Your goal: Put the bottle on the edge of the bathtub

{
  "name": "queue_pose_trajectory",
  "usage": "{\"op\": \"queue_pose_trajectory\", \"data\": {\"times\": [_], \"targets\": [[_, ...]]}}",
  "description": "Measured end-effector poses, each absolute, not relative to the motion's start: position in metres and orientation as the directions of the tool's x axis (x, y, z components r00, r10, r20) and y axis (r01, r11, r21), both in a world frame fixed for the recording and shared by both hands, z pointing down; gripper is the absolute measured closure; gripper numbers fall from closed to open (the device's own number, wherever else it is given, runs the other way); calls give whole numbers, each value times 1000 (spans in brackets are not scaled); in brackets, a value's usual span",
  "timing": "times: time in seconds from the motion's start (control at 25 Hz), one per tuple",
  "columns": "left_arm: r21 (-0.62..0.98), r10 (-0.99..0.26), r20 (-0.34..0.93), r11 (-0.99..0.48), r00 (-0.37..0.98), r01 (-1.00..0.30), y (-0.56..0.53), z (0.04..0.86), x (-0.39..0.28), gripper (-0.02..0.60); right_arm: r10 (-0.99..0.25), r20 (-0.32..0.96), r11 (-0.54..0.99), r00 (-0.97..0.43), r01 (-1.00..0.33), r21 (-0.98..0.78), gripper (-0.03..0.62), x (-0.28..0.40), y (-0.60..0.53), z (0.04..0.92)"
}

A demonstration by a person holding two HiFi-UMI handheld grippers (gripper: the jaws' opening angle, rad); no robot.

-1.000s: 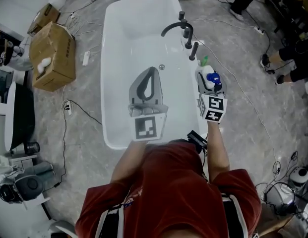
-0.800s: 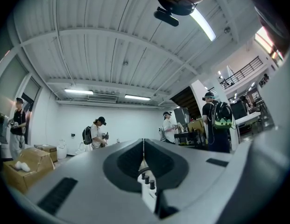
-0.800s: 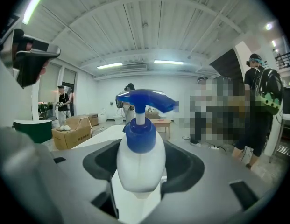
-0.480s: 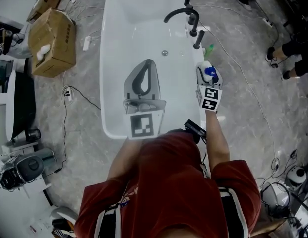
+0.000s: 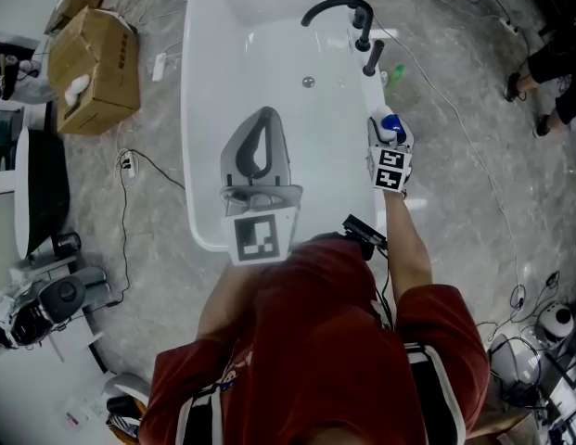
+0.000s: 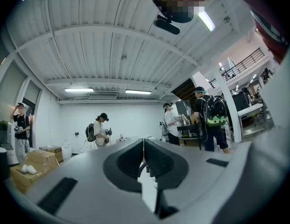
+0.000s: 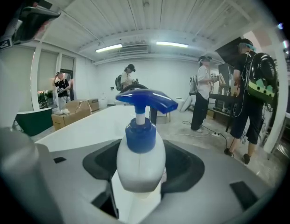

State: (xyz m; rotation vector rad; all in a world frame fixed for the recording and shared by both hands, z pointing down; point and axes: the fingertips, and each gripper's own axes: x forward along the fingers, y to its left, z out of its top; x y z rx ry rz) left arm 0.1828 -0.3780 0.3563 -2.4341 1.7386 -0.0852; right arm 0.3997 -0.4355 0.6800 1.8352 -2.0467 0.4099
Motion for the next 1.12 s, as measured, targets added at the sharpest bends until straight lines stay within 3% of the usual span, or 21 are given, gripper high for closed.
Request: {"op": "queue_pose_trajectory", "data": {"times": [1.12], "targets": [[-156,-940,-17,-335,341,-929,-387,384,193,566,-845,529,101,-80,-995,12,307,402,-439,737]]}}
